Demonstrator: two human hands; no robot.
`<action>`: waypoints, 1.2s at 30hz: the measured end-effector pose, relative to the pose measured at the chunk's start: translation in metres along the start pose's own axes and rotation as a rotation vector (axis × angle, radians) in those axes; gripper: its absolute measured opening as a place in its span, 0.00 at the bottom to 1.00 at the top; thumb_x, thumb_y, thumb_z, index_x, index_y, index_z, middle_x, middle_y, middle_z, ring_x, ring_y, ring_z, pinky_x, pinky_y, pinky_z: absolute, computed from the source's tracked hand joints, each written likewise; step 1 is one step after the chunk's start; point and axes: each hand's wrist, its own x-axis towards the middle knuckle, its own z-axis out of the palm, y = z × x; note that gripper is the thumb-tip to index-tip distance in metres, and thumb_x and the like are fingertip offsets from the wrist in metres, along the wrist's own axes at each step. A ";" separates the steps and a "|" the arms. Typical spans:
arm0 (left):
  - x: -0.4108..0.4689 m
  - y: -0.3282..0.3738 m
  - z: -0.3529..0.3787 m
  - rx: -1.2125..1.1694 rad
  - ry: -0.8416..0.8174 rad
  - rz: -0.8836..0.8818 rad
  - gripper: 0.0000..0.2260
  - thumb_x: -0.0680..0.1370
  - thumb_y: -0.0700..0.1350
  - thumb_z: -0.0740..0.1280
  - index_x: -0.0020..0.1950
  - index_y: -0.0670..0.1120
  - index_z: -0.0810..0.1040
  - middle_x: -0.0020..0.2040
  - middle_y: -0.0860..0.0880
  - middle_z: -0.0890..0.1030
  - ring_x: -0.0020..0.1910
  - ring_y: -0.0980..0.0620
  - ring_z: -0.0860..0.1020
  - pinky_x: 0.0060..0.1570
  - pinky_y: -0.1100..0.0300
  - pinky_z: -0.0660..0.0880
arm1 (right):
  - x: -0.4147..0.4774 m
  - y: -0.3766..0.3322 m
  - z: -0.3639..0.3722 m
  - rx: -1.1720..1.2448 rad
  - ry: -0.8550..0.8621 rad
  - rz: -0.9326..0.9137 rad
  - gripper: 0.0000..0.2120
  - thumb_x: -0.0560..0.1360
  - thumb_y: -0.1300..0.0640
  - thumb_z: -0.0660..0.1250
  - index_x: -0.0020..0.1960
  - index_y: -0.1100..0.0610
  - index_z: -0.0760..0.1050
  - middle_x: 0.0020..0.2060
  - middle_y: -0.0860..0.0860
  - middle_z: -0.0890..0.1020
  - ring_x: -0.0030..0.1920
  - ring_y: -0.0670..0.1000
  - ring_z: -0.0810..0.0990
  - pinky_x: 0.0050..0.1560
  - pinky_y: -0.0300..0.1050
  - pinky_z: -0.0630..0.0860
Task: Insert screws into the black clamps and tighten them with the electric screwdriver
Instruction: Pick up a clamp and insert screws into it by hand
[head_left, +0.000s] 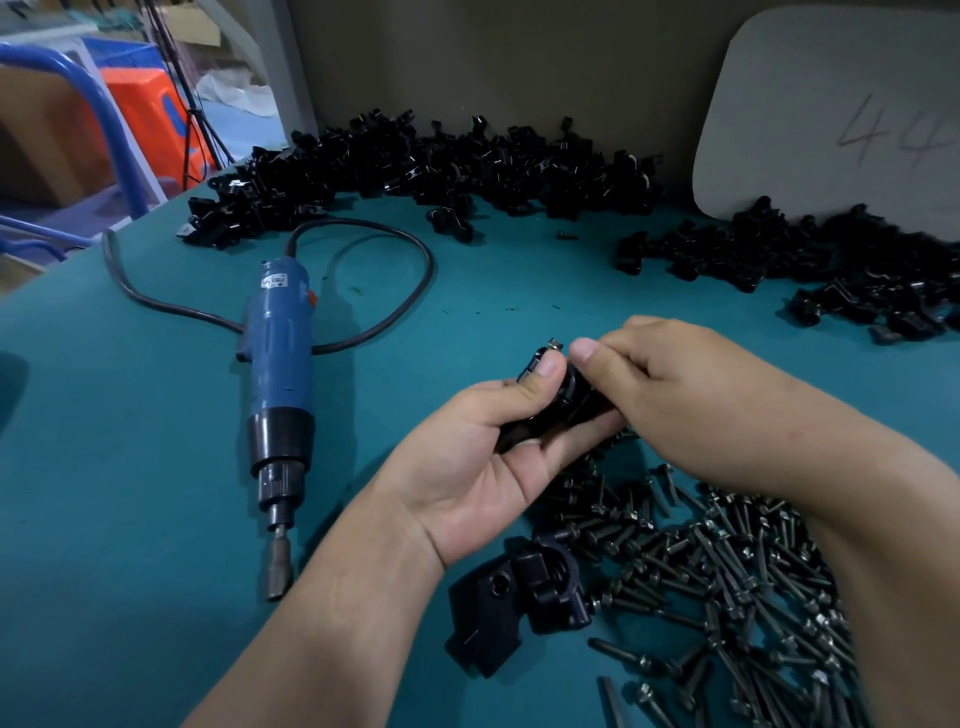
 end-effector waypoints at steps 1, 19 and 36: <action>0.000 0.000 -0.001 -0.005 -0.003 0.002 0.15 0.82 0.39 0.65 0.62 0.28 0.78 0.67 0.36 0.80 0.68 0.42 0.79 0.65 0.48 0.79 | 0.000 0.000 0.000 0.009 -0.003 0.010 0.27 0.79 0.36 0.52 0.34 0.57 0.68 0.36 0.52 0.74 0.37 0.55 0.75 0.44 0.57 0.74; -0.060 0.093 0.015 -0.144 -0.197 0.543 0.10 0.77 0.38 0.68 0.53 0.32 0.78 0.67 0.24 0.74 0.69 0.29 0.75 0.68 0.44 0.75 | -0.011 -0.069 0.007 0.432 0.360 0.129 0.20 0.72 0.31 0.59 0.50 0.44 0.76 0.40 0.38 0.82 0.36 0.44 0.82 0.42 0.50 0.80; -0.073 0.139 -0.096 -0.023 0.526 0.818 0.03 0.84 0.35 0.63 0.54 0.36 0.75 0.53 0.42 0.83 0.57 0.44 0.83 0.60 0.55 0.81 | 0.093 -0.174 0.129 -0.051 -0.118 0.359 0.23 0.71 0.45 0.72 0.56 0.57 0.67 0.47 0.53 0.75 0.51 0.58 0.79 0.44 0.45 0.71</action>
